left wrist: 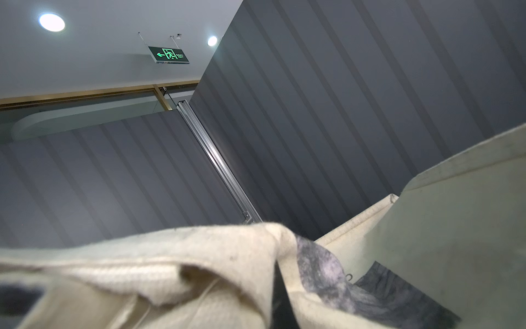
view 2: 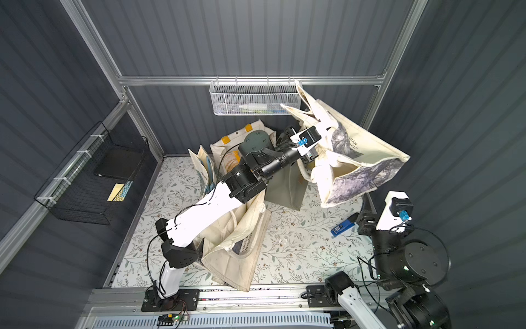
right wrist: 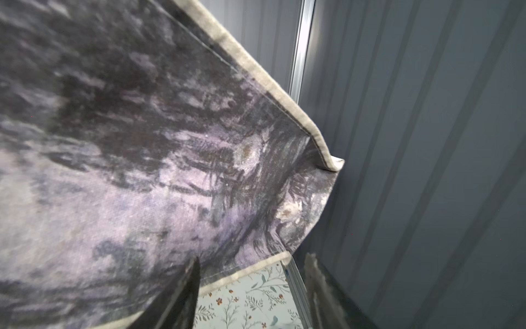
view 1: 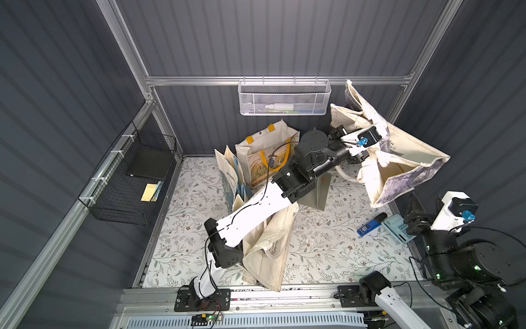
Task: Put away the canvas bag
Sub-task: Press the canvas bag.
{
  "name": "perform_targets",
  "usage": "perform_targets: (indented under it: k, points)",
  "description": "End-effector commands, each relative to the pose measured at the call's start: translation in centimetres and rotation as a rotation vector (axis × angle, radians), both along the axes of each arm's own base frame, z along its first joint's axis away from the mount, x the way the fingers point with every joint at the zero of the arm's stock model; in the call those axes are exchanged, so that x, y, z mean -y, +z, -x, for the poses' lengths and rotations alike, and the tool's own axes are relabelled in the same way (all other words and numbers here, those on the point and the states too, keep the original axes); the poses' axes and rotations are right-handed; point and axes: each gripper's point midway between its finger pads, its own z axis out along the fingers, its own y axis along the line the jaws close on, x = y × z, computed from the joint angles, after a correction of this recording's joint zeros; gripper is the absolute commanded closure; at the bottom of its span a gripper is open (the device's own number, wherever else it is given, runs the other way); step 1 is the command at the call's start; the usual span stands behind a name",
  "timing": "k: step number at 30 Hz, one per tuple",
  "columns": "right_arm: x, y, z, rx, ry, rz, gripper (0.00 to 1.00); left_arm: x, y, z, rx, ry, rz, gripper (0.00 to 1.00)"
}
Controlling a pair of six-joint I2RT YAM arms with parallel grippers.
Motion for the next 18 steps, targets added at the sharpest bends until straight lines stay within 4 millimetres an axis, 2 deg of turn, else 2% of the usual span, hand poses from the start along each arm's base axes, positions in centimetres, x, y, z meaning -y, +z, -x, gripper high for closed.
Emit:
perform_targets:
  k: [1,6,9,14,18]
  points:
    - [0.4,1.4,-0.1,0.077,-0.022,-0.04,0.4,-4.3,5.7,2.2,0.094,0.015,0.131,1.0]
    - [0.1,1.7,-0.6,0.075,-0.019,-0.02,0.41,-6.0,6.2,3.2,0.075,0.003,0.145,1.0]
    - [-1.0,1.1,-1.3,0.061,0.014,-0.01,0.42,-6.8,6.6,3.9,0.05,-0.032,0.175,1.0]
    - [-4.6,-1.0,-3.3,0.052,0.086,0.06,0.42,-6.7,6.9,4.7,0.008,-0.108,0.204,1.0]
    - [-5.3,-0.1,-3.9,0.103,0.063,0.08,0.4,-6.0,6.7,5.3,-0.042,-0.184,0.194,1.0]
